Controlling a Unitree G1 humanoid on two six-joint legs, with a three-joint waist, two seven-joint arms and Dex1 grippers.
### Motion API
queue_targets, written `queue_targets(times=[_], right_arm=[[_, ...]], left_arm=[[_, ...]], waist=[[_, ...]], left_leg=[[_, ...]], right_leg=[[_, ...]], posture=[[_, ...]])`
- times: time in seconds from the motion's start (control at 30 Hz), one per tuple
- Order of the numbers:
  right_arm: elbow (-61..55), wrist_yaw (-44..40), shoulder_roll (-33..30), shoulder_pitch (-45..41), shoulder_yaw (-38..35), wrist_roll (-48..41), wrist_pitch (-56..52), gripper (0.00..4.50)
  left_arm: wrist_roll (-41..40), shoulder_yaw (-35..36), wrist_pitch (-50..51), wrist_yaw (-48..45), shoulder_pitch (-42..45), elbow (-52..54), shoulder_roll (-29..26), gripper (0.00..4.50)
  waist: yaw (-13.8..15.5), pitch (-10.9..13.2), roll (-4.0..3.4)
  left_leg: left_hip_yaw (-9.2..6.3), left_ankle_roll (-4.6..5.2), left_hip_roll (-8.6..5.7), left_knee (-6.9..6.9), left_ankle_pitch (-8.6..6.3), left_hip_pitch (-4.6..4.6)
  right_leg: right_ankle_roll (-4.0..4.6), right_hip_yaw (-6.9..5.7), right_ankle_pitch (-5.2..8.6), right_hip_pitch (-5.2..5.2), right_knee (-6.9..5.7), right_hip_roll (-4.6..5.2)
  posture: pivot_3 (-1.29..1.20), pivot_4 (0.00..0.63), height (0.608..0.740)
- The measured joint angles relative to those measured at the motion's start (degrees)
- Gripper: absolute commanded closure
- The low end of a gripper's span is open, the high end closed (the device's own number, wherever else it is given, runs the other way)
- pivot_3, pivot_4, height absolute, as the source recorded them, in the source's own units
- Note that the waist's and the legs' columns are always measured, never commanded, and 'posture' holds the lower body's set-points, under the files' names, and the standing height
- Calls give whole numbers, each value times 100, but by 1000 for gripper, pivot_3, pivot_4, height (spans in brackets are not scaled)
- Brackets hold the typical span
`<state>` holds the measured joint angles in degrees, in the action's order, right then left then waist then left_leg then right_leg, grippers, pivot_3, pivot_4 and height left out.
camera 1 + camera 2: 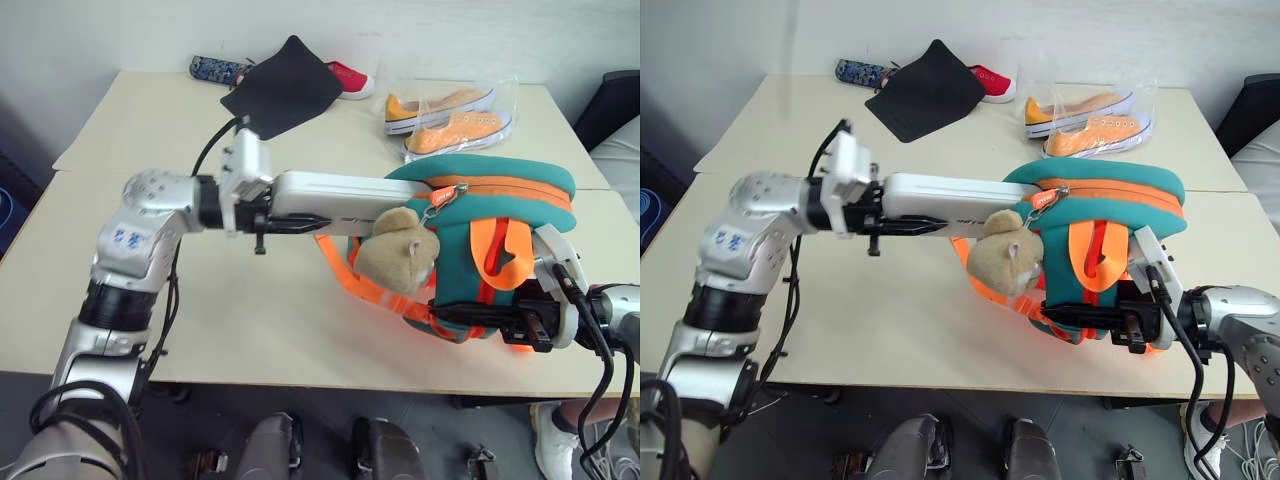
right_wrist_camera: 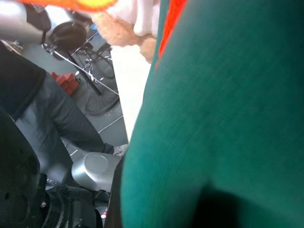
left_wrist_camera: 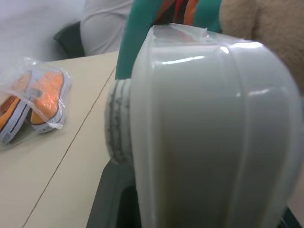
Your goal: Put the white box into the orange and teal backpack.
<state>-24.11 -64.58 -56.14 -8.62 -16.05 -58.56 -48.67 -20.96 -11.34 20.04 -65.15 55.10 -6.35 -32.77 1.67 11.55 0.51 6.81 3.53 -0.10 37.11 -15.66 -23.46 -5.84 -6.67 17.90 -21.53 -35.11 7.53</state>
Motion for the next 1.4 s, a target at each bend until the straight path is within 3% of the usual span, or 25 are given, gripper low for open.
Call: queue_targets(times=[0.1, 0.3, 0.4, 0.43, 0.57, 0.7, 0.87, 1.0, 1.17, 1.33, 1.4], right_arm=[[17, 24, 0, -195, 20, -2, -68, 4465], [29, 147, 77, -598, 197, 6, -144, 4465], [28, 259, 177, -615, 224, 85, -97, 4465], [28, 319, 225, -628, 232, 167, -36, 4500], [30, 449, 391, -667, 240, 303, 104, 4500], [100, 445, 517, -547, 256, 468, 303, 4500], [245, 400, 651, -316, 249, 667, 610, 4500], [333, 406, 916, -199, 243, 837, 921, 4500], [402, 346, 983, -98, 309, 1128, 1218, 4500], [408, 304, 983, -105, 387, 1167, 1237, 4500], [405, 344, 991, -107, 387, 1166, 1238, 4500]], left_arm=[[367, -303, -38, 62, 536, -550, 521, 3273], [965, -665, -717, 508, 1228, -2224, 2298, 3273], [1017, -538, -1038, 621, 1230, -2714, 2642, 3273], [1005, -433, -1084, 638, 1237, -2833, 2690, 2543], [869, -28, -1108, 590, 1235, -2904, 2571, 1407], [526, 337, -1136, -117, 1194, -2800, 1933, 245], [177, 646, -1067, -1513, 766, -2346, 703, 245], [-114, 834, -1015, -1851, -114, -1422, 404, 245], [-509, 923, -630, -824, -994, 442, 998, 245], [-562, 784, -291, 260, -1411, 1256, 1564, 245], [-442, 558, -336, 370, -1660, 1402, 1568, 627]], waist=[[-1, 1, 1], [-7, 2, 4], [-48, 3, 5], [-48, 3, 5], [-33, 5, 6], [-58, 5, 5], [-57, 4, 2], [-19, 5, 3], [-19, 5, 3], [-38, 3, 1], [-41, 3, 1]], left_leg=[[0, 7, -1, 6, 3, -7], [-7, 16, -1, 16, 7, -25], [-7, 14, 1, 12, 9, -26], [-7, 12, 2, 14, 10, -26], [-12, 16, 2, 25, 20, -28], [-11, 13, 3, 22, 22, -25], [-11, 7, 1, 20, 24, -20], [-19, 20, -9, 35, 19, -24], [-38, 33, -15, 66, 12, -42], [-35, 28, -12, 57, 12, -32], [-32, 23, -9, 52, 15, -30]], right_leg=[[-6, 0, -3, -1, 2, 1], [-12, -11, -7, -8, 11, 1], [-12, -15, -7, -11, 4, -3], [-12, -17, -6, -11, 6, -3], [-14, -20, -7, -9, 2, 0], [-18, -26, -10, -10, -2, 4], [-17, -31, -9, -8, -29, 2], [-17, -31, -10, 1, -32, 18], [-32, -30, -18, 4, -17, 29], [-32, -30, -18, 4, -25, 21], [-31, -31, -17, 3, -24, 14]], posture=[[0, 150, 740], [0, 150, 740], [0, 150, 740], [0, 150, 740], [0, 150, 740], [0, 150, 740], [0, 150, 740], [0, 150, 740], [0, 150, 740], [0, 150, 740], [0, 150, 740]])
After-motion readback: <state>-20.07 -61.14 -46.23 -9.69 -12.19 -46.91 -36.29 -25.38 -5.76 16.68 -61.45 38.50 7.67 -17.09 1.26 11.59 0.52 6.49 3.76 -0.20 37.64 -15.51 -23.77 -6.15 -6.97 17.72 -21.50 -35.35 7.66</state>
